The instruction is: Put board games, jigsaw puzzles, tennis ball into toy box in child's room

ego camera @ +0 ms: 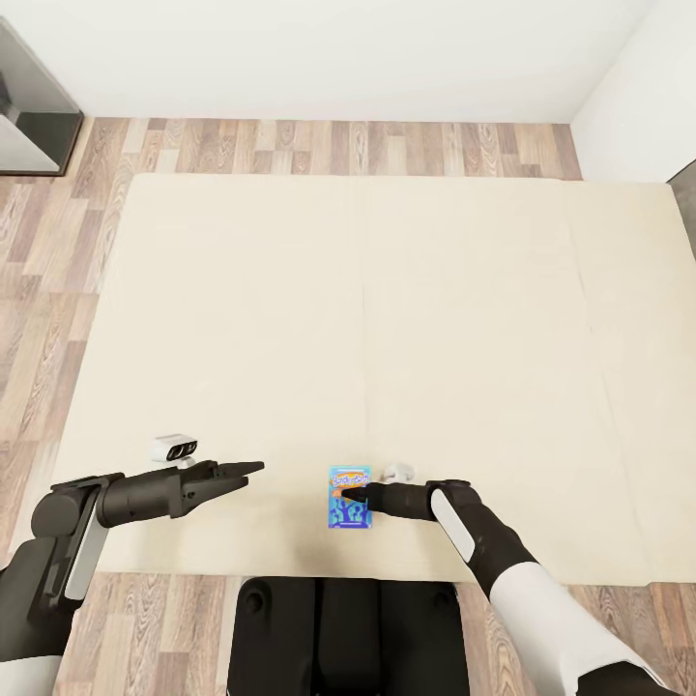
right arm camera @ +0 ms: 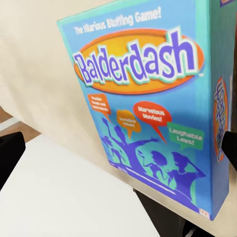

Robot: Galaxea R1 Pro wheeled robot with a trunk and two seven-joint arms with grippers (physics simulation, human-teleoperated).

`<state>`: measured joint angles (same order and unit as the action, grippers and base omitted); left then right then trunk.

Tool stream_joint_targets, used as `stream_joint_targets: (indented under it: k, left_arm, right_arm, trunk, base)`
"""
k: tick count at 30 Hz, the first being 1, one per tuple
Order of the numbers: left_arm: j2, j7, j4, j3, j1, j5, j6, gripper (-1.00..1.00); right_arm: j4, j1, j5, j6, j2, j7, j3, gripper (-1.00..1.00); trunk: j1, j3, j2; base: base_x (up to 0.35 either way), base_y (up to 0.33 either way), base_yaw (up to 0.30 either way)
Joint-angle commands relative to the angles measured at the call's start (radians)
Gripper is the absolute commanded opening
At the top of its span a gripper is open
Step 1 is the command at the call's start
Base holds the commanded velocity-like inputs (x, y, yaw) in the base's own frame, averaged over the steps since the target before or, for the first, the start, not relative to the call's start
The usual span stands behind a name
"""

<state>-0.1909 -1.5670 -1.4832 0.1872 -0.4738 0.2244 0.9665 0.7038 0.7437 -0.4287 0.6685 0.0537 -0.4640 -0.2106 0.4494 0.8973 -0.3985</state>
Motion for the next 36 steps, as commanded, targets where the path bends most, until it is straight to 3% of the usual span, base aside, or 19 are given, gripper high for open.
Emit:
stream_joint_targets:
  k: [1,36]
  left_arm:
    - [0.000,-0.004,0.000,0.000,0.000,0.000,0.011,1.00]
    - [0.000,-0.004,0.000,0.000,0.000,0.000,0.011,1.00]
  right_arm:
    - [0.001,0.000,-0.002,0.005,0.000,0.000,0.000,1.00]
    - [0.001,0.000,-0.002,0.003,0.001,0.000,-0.003,1.00]
  trunk:
    - [0.001,0.001,-0.002]
    - [0.001,0.001,-0.002]
  base:
    - [0.000,0.049,0.000]
    - [0.000,0.064,0.000]
